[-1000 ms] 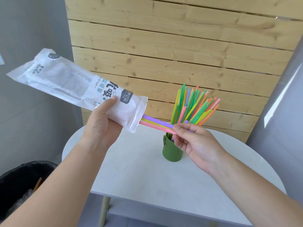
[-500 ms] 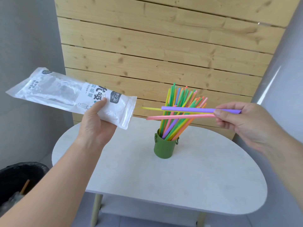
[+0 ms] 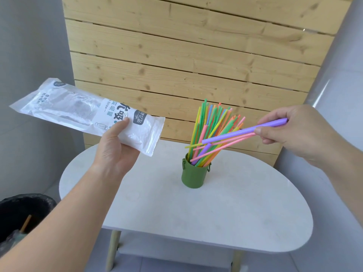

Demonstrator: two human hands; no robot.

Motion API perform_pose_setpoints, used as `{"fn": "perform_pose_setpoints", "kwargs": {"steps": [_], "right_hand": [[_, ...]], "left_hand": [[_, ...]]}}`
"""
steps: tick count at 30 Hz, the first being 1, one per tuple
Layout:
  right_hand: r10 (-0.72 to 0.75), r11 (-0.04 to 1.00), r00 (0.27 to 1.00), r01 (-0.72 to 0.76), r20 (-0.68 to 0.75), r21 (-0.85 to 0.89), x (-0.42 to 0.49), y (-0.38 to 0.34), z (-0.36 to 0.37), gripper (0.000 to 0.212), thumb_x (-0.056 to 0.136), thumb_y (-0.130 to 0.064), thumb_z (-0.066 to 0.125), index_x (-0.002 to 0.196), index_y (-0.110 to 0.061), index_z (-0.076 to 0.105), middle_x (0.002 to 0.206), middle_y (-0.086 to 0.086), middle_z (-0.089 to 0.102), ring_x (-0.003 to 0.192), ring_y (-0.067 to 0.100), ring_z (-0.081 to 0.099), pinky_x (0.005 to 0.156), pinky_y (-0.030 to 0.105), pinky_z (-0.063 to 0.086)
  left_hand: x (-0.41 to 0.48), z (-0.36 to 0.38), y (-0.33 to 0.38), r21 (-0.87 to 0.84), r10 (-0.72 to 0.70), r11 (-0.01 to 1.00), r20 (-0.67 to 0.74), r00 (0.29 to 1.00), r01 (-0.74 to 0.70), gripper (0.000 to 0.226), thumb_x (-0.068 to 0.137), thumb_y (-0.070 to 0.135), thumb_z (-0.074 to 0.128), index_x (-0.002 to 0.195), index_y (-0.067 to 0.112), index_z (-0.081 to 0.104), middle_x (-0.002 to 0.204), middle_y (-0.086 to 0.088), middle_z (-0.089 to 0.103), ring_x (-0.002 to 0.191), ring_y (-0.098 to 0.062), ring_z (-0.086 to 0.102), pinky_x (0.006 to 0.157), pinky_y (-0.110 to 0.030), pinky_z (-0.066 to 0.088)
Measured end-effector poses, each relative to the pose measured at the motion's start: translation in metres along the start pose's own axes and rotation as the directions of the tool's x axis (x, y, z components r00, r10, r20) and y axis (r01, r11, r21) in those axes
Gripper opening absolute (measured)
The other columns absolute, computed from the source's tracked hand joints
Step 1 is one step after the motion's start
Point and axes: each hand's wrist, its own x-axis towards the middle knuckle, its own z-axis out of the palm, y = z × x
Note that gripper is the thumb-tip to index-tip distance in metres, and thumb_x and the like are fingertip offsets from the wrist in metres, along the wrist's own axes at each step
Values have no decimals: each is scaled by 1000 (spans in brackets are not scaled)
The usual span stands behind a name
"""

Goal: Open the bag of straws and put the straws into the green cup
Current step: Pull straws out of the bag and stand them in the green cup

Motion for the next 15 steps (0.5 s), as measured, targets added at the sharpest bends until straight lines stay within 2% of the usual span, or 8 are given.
{"fn": "perform_pose_setpoints", "kwargs": {"steps": [2, 4, 6, 8, 9, 15], "right_hand": [[2, 999, 1000, -2, -4, -47, 0, -4, 1, 8, 83, -16, 80, 80, -21, 74, 60, 4, 73, 76, 46, 71, 65, 39, 44], [-3, 996, 1000, 3, 1, -94, -1, -10, 1, 8, 84, -18, 79, 81, -22, 74, 58, 0, 72, 78, 50, 69, 56, 31, 42], [-27, 990, 1000, 28, 6, -138, -2, -16, -1, 8, 85, -19, 78, 81, -23, 73, 57, 2, 72, 62, 37, 69, 42, 21, 37], [-60, 982, 998, 60, 4, -181, -1, -20, -1, 8, 86, -19, 77, 81, -24, 73, 63, 3, 73, 39, 9, 56, 32, 16, 34], [-72, 979, 997, 71, 2, -192, 1, -22, 0, 8, 86, -18, 77, 81, -23, 73, 64, 4, 73, 36, 5, 51, 31, 14, 32], [-83, 947, 994, 102, 75, -306, 16, -31, 15, 7, 84, -21, 79, 80, -24, 73, 62, 1, 73, 47, 7, 59, 48, 24, 34]], "left_hand": [[0, 0, 0, -4, -4, 1000, 4, 1000, 4, 29, 97, 3, 60, 125, 12, 64, 141, -9, 66, 125, -28, 68, 109, -50, 50], [0, -1, 0, -7, -9, 1000, 4, 1000, 9, 29, 97, 3, 61, 125, 12, 63, 144, -11, 63, 126, -28, 67, 110, -51, 49], [1, -1, 0, -9, -11, 1000, 5, 1000, 11, 29, 96, 3, 61, 125, 11, 64, 144, -11, 63, 126, -29, 67, 111, -52, 48], [1, -1, 0, -12, -9, 1000, 4, 1000, 9, 29, 96, 3, 61, 124, 11, 64, 144, -11, 63, 127, -29, 67, 111, -52, 48], [0, -1, -1, -12, -9, 1000, 7, 1000, 9, 29, 97, 3, 61, 124, 11, 64, 144, -11, 64, 128, -29, 66, 112, -52, 48], [0, 1, -3, 1, -16, 1000, 11, 1000, 16, 24, 97, 3, 61, 119, 12, 66, 125, -7, 71, 128, -29, 66, 113, -52, 47]]}}
